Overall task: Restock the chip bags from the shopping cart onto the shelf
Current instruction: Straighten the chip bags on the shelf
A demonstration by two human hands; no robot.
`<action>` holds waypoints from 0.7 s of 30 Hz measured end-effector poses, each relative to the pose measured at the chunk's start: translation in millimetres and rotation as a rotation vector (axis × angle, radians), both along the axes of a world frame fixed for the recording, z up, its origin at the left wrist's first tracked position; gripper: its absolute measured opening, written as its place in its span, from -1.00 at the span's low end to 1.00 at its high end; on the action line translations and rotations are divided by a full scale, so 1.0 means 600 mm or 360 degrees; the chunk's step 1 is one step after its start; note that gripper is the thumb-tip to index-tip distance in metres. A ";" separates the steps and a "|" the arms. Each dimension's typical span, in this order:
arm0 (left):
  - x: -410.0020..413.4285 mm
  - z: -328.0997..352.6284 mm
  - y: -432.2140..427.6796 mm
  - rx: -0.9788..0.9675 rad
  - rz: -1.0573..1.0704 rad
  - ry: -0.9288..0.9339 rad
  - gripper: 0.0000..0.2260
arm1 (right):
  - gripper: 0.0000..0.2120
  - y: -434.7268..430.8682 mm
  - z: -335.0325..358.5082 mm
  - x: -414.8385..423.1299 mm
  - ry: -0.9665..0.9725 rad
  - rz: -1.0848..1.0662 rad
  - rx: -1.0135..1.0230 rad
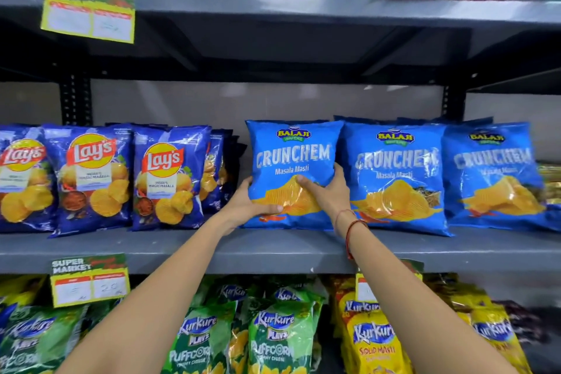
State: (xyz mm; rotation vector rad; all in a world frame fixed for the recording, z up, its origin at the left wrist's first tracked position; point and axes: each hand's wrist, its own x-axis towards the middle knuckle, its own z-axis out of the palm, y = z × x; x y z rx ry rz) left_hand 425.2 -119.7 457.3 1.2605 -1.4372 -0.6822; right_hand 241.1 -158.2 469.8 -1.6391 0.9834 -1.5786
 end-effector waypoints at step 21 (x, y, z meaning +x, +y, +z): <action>-0.069 0.021 0.034 -0.1200 0.0867 -0.0455 -0.39 | -0.39 0.046 0.004 -0.063 0.0043 -0.0495 -0.0632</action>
